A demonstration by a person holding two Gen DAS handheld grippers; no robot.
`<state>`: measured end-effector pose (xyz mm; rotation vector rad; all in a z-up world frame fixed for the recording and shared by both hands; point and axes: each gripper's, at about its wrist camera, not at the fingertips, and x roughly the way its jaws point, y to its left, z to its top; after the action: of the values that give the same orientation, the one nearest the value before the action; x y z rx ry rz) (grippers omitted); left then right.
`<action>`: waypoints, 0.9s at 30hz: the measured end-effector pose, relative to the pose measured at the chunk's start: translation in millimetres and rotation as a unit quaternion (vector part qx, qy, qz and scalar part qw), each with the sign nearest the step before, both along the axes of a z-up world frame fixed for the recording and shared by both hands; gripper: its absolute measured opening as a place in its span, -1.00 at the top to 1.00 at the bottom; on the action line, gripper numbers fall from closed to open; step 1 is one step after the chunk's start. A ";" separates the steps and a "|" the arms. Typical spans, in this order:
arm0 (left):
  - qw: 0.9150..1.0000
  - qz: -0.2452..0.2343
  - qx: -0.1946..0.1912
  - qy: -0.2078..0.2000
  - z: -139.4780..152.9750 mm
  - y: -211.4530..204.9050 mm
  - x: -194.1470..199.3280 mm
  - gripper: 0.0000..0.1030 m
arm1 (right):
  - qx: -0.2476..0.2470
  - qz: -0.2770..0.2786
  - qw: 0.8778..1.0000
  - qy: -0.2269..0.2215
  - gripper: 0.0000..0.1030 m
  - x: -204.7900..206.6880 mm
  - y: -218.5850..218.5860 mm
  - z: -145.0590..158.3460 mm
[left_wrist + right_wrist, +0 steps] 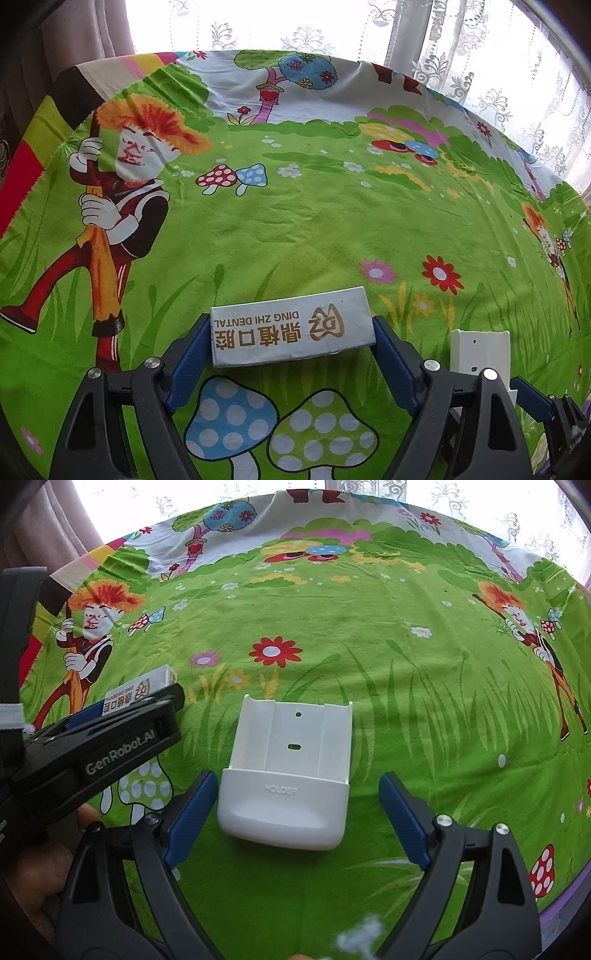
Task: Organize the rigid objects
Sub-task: 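Grasp the white plastic holder with the right tool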
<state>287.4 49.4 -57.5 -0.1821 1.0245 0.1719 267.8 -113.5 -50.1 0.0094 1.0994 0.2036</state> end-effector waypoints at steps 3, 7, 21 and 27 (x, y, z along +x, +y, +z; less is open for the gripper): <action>1.000 0.003 -0.005 -0.006 3.4 3.1 -7.8 -0.63 | -0.015 0.000 1.000 -0.007 -0.65 -2.3 1.5 0.4; 1.000 0.004 -0.008 -0.023 12.1 2.8 -16.6 -0.63 | -0.020 -0.007 1.000 -0.012 -0.30 -4.7 -4.7 3.4; 0.998 -0.014 -0.014 -0.063 47.4 -15.7 -50.9 -0.63 | 0.002 -0.031 0.998 -0.052 -0.30 -35.0 -36.0 33.8; 0.996 -0.034 -0.016 -0.078 65.3 -35.1 -69.5 -0.63 | 0.002 -0.037 0.996 -0.081 -0.30 -57.3 -52.9 54.8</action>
<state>217.8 14.3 7.8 -0.1855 0.8777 0.0780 210.5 -166.4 4.8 0.0374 0.9360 0.1369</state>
